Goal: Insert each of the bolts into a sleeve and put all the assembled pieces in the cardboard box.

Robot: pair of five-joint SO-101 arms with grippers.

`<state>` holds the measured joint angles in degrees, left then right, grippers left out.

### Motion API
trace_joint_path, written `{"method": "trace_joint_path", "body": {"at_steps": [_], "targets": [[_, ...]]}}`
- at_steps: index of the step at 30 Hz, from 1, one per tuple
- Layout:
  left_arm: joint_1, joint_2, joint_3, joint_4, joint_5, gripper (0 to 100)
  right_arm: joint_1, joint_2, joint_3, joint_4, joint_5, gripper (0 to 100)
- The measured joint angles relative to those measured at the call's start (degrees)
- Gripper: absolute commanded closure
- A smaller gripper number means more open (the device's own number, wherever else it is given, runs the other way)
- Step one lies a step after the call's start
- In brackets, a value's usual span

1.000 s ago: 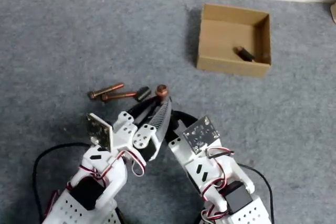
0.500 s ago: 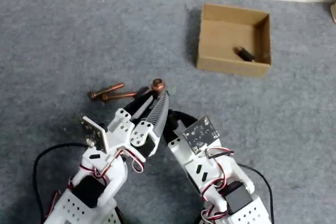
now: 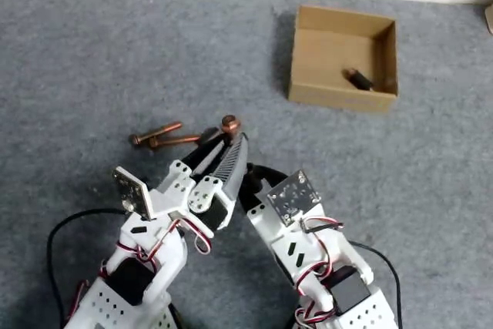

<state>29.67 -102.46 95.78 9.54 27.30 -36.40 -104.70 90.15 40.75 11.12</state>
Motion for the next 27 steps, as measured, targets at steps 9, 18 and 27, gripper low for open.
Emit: {"method": "trace_joint_path", "body": {"at_steps": [9,18,27], "targets": [[0.0,0.1,0.3,0.0,0.4,99,-1.6,0.0,0.0,0.0,0.0,99.4],[-1.7,-0.1,0.3,0.0,0.5,99,-4.4,0.0,0.0,-3.8,0.0,99.4],[-1.5,0.0,0.3,0.2,0.4,99,-3.5,0.1,0.1,-4.3,0.0,99.4]]}}
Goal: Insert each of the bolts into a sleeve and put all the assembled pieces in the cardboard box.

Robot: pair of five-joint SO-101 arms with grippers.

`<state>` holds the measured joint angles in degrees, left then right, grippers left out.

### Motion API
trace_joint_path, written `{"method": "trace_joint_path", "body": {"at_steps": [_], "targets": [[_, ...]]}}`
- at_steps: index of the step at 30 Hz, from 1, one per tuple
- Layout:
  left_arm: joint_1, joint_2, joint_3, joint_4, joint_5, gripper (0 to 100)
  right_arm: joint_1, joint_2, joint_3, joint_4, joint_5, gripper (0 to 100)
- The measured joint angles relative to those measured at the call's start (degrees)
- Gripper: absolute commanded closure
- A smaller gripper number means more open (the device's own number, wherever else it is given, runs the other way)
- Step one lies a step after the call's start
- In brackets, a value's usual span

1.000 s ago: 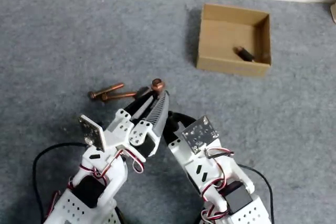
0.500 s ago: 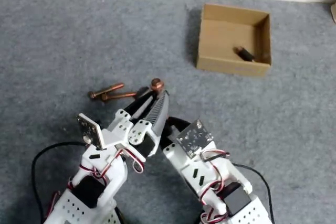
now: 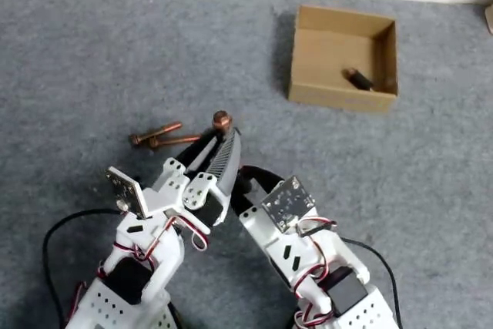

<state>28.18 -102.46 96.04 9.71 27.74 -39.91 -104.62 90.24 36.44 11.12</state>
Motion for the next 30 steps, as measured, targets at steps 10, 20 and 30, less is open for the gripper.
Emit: {"method": "trace_joint_path", "body": {"at_steps": [10,20,30], "targets": [[3.4,0.1,0.0,3.1,-0.1,99,3.5,-0.1,-0.1,-1.1,0.0,99.4],[4.1,0.1,0.0,4.7,-0.1,99,3.7,-0.1,-0.1,-1.1,0.0,99.4],[4.4,0.1,0.0,6.9,-6.0,62,3.9,-0.1,-0.1,-1.1,0.0,99.4]]}}
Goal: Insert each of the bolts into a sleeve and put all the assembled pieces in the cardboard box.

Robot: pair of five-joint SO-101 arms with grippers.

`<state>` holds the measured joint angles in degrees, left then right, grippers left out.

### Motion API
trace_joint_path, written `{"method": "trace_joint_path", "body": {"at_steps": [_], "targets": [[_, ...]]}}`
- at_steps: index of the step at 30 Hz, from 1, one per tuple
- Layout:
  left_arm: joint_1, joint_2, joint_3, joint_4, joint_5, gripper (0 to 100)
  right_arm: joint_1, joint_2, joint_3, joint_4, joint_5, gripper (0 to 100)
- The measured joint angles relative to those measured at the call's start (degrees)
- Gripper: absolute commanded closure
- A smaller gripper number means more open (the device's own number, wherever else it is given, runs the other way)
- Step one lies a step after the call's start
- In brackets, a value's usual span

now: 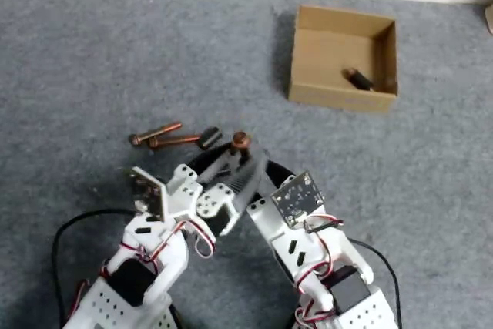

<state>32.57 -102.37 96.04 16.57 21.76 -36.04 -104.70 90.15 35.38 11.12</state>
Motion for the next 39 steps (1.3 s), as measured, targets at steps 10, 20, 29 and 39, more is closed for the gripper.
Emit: {"method": "trace_joint_path", "body": {"at_steps": [10,20,29,39], "targets": [[0.8,0.0,0.0,1.4,1.1,73,0.1,0.0,0.0,0.0,0.0,99.4],[-1.1,0.0,0.0,1.4,0.9,73,4.6,0.0,0.0,0.0,0.0,99.4],[-4.7,0.0,0.0,1.4,0.8,73,5.2,0.1,0.1,0.0,0.0,99.4],[-7.6,0.0,0.0,-1.4,1.1,97,5.0,0.1,2.4,-2.0,0.3,99.4]]}}
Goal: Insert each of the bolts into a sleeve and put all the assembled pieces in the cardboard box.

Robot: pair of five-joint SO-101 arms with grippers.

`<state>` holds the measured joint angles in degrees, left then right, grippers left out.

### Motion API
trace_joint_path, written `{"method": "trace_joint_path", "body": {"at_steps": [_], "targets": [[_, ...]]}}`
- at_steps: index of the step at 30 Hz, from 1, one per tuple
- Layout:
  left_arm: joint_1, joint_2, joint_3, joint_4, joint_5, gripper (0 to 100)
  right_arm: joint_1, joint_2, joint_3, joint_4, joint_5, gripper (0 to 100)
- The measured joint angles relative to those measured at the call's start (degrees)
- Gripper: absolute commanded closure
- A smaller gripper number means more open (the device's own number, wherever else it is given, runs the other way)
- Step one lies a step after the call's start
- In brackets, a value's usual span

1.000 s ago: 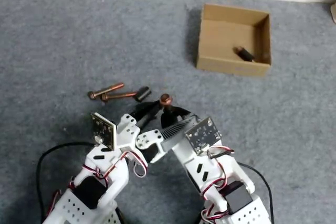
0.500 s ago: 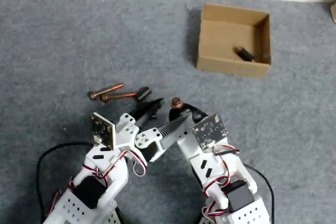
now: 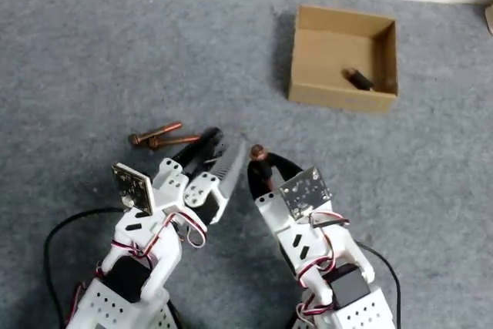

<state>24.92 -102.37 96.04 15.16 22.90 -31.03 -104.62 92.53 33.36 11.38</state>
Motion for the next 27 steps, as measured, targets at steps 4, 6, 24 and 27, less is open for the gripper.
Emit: {"method": "trace_joint_path", "body": {"at_steps": [4,6,24,27], "targets": [[-0.9,0.0,0.0,0.0,0.0,99,0.0,0.1,2.7,-4.3,4.6,99.4],[-3.8,0.0,0.0,-0.1,0.0,99,0.0,0.0,2.8,-4.7,5.3,99.4],[-14.4,0.0,0.0,-2.5,0.0,99,12.3,19.0,-23.5,5.9,6.0,99.4],[-14.4,0.0,0.0,-2.5,0.0,99,15.0,33.8,-33.4,4.1,6.0,99.4]]}}
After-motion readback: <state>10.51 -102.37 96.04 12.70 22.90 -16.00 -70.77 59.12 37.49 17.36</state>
